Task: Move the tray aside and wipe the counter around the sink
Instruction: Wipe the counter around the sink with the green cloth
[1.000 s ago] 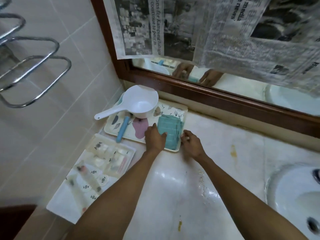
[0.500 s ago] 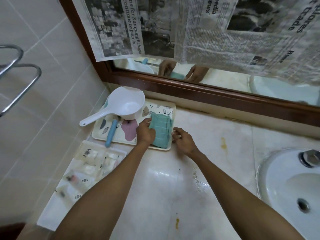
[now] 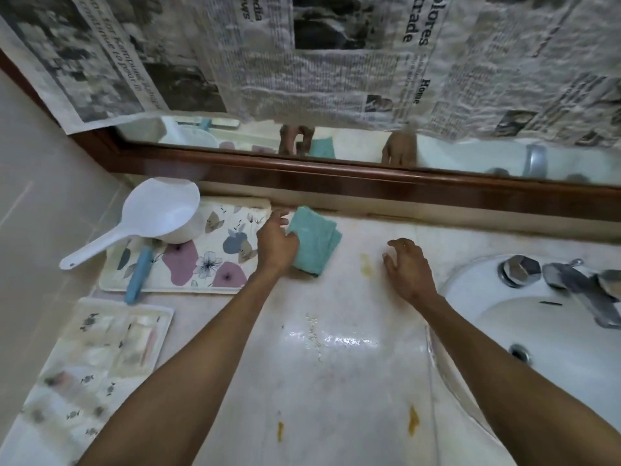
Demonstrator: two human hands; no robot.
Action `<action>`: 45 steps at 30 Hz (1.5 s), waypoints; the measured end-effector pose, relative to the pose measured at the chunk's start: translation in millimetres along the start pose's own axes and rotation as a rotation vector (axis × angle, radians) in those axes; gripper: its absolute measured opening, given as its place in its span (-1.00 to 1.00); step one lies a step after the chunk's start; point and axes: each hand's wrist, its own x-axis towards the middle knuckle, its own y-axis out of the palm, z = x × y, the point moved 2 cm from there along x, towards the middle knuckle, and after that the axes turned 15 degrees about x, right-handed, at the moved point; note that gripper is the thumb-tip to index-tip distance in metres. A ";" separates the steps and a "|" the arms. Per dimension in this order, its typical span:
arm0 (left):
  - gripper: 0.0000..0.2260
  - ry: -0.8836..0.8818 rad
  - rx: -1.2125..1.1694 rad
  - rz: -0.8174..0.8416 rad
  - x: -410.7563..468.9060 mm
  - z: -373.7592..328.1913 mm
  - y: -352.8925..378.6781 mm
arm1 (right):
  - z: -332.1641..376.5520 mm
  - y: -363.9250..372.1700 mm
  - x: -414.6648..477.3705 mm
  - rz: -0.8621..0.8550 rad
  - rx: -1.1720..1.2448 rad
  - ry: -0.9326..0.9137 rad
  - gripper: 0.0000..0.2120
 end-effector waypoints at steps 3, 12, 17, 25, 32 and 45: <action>-0.57 0.239 0.334 -0.016 -14.9 1.7 34.0 | -34.4 -13.7 -3.6 -0.005 -0.108 0.010 -0.61; -0.42 0.531 0.812 0.152 -20.7 38.3 93.9 | -80.8 -20.1 -12.3 0.009 -0.219 -0.093 -0.51; -0.46 0.591 0.854 0.147 -17.3 47.2 88.0 | -85.2 -15.8 -12.8 -0.060 -0.206 -0.100 -0.55; -0.50 0.449 0.760 0.108 -33.6 -24.8 153.2 | -87.2 -16.9 -12.4 -0.094 -0.162 -0.095 -0.57; -0.54 0.947 0.879 0.267 -53.3 12.3 117.3 | -89.8 -17.1 -14.2 -0.117 -0.105 -0.090 -0.57; -0.54 1.122 0.921 0.342 -122.8 13.1 122.1 | -92.8 -18.9 -16.5 -0.199 0.082 -0.057 -0.62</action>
